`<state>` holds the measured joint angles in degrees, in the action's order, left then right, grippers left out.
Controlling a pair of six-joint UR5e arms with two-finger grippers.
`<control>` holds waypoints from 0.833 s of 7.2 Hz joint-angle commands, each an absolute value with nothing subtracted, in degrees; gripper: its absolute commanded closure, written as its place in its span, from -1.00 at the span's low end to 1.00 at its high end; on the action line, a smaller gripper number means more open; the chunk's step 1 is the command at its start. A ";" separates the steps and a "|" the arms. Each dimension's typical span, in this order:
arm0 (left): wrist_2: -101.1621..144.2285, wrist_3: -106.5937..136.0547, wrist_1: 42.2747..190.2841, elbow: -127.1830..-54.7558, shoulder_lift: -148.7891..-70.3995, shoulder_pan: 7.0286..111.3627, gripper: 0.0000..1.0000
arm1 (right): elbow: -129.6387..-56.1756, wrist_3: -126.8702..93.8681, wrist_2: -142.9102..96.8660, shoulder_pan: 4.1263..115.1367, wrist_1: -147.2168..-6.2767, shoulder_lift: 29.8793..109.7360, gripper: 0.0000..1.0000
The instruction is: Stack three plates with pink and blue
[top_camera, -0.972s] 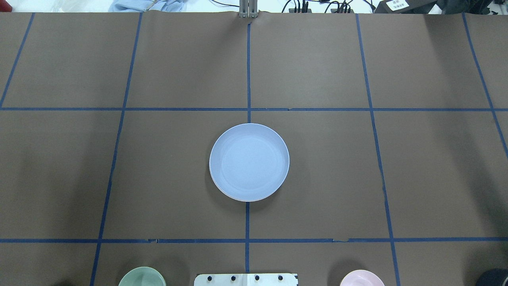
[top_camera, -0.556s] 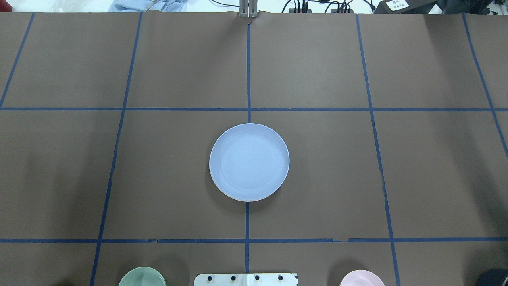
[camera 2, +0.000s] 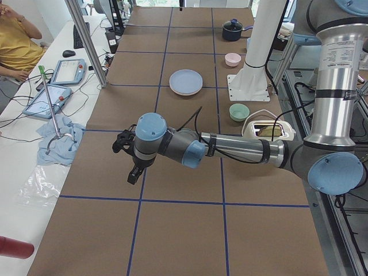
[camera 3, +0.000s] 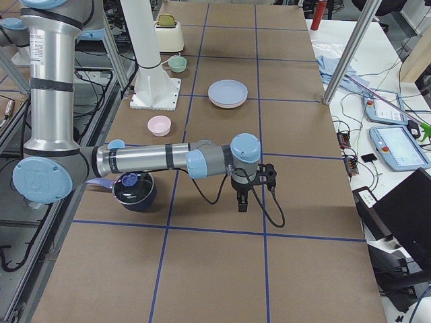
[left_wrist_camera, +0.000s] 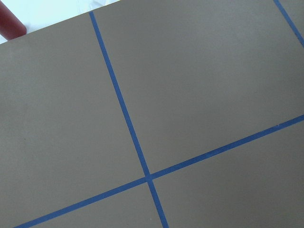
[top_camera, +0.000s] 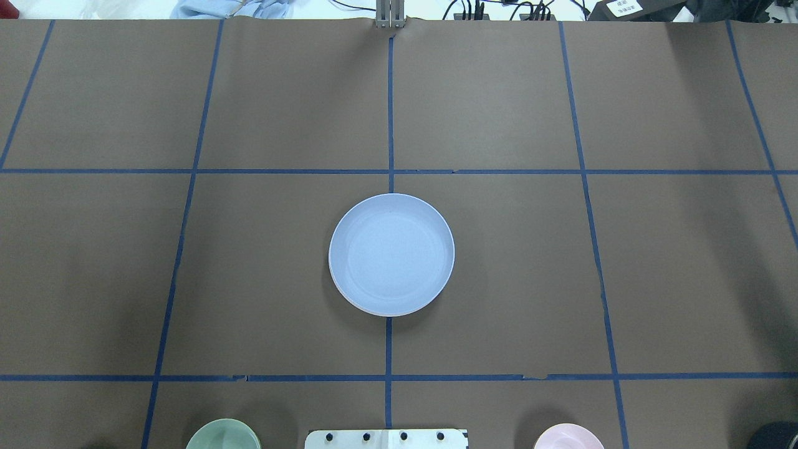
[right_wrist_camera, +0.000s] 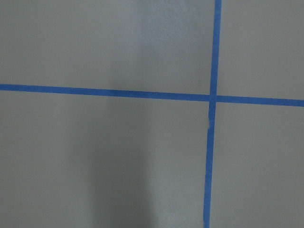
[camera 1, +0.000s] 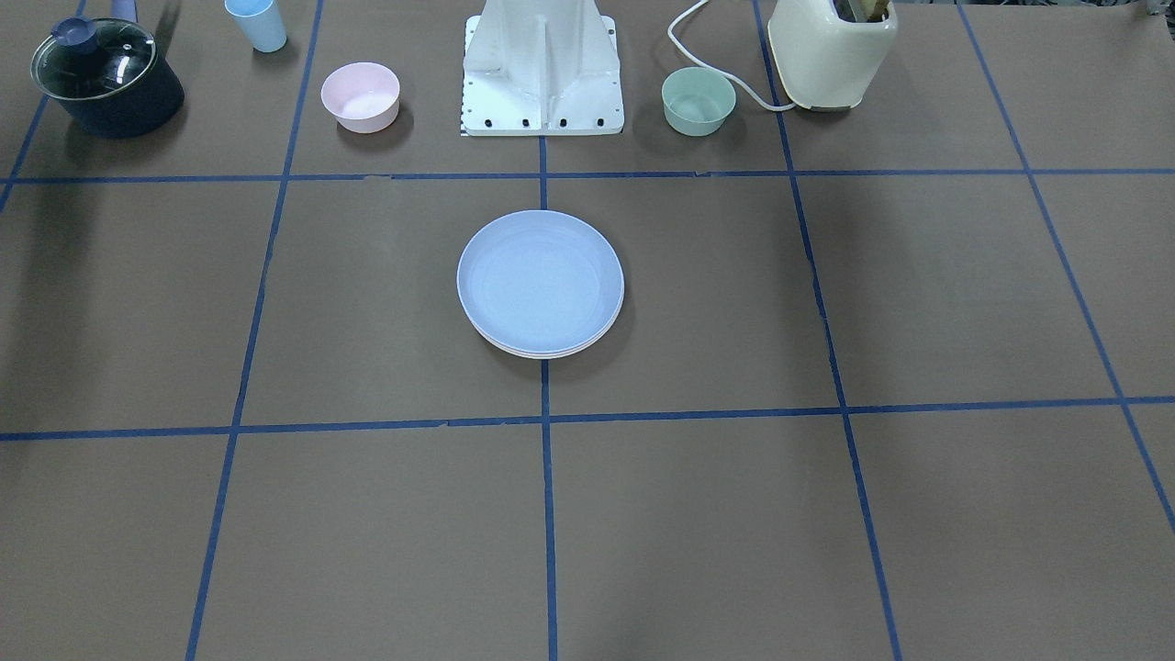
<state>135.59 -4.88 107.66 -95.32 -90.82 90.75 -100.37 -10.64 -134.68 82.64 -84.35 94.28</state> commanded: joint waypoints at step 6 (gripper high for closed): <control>135.70 -4.83 108.37 -94.57 -88.86 90.62 -1.00 | -100.20 -10.72 -134.91 82.88 -83.94 95.18 -1.00</control>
<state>135.57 -4.84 108.35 -94.75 -89.02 90.62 -100.22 -10.69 -134.53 82.88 -84.06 94.77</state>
